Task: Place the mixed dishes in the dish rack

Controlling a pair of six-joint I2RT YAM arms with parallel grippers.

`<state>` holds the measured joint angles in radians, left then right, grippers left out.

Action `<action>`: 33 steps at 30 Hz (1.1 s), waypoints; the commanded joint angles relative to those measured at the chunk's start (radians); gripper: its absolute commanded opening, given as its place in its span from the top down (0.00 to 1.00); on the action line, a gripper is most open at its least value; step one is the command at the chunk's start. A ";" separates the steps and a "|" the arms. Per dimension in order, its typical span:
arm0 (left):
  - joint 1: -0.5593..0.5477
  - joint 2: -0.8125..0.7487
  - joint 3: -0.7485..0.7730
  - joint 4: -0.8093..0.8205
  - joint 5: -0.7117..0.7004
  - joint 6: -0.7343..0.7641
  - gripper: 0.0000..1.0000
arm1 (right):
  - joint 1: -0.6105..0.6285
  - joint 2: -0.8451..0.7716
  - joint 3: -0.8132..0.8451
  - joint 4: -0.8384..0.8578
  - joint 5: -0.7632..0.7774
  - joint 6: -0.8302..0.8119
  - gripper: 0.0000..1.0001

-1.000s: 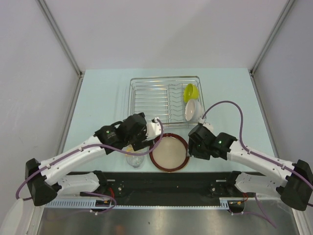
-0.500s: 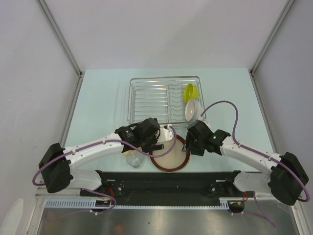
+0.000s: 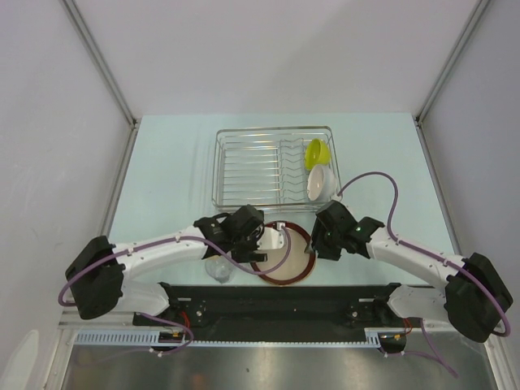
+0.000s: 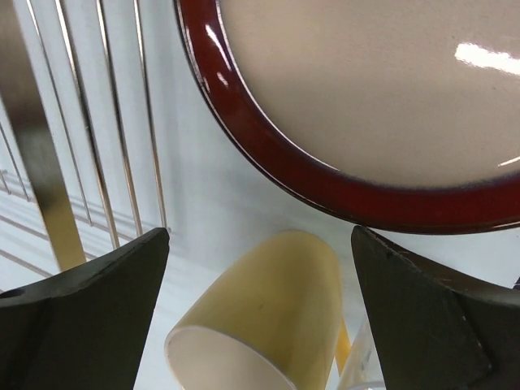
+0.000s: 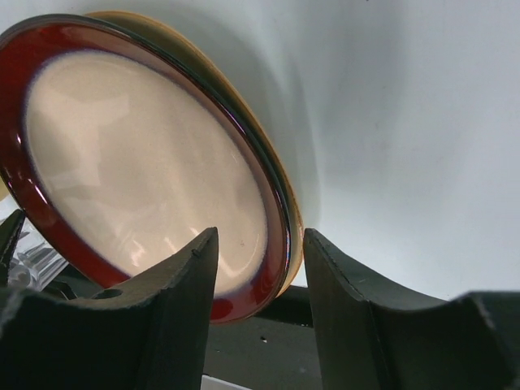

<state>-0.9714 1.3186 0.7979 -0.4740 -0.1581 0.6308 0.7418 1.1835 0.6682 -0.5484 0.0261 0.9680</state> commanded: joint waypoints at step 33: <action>-0.049 0.174 0.110 0.072 0.065 0.056 0.00 | -0.078 -0.051 -0.088 0.151 -0.169 0.032 0.60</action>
<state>-0.9955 1.4857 0.8547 -0.4850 -0.1261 0.7151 0.6701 1.1515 0.5869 -0.4854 -0.0845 0.9817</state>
